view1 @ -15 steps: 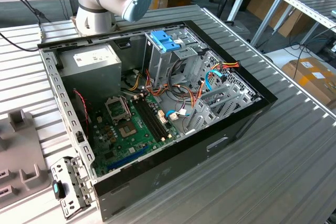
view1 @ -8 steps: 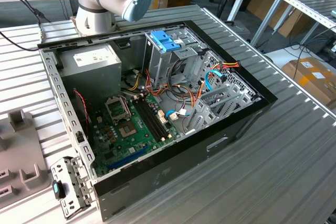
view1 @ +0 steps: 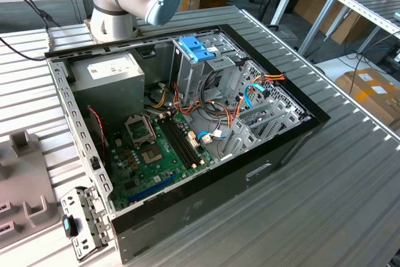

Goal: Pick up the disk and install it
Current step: 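Pick up the disk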

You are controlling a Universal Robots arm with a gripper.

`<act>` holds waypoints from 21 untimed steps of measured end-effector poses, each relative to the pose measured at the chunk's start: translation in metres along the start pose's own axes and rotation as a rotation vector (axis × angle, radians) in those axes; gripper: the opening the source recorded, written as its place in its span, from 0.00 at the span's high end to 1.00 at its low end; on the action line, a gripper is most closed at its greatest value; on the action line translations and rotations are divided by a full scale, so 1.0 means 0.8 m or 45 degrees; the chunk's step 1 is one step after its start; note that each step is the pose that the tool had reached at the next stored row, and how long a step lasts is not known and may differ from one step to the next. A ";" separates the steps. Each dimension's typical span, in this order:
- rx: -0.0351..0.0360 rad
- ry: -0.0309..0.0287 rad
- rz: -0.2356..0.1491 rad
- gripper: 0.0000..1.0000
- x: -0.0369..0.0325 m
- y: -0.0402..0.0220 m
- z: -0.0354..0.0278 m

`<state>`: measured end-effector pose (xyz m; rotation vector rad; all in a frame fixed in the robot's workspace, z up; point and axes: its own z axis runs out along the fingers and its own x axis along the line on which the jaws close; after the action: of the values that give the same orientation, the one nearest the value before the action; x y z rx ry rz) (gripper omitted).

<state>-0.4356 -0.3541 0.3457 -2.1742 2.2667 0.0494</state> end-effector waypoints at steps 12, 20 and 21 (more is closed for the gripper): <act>0.0007 -0.0004 0.000 0.65 -0.0004 0.0004 -0.0173; 0.0005 -0.0003 0.000 0.65 -0.0005 0.0005 -0.0221; 0.0006 -0.0003 0.000 0.65 -0.0005 0.0006 -0.0244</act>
<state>-0.4356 -0.3541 0.3651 -2.1739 2.2663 0.0491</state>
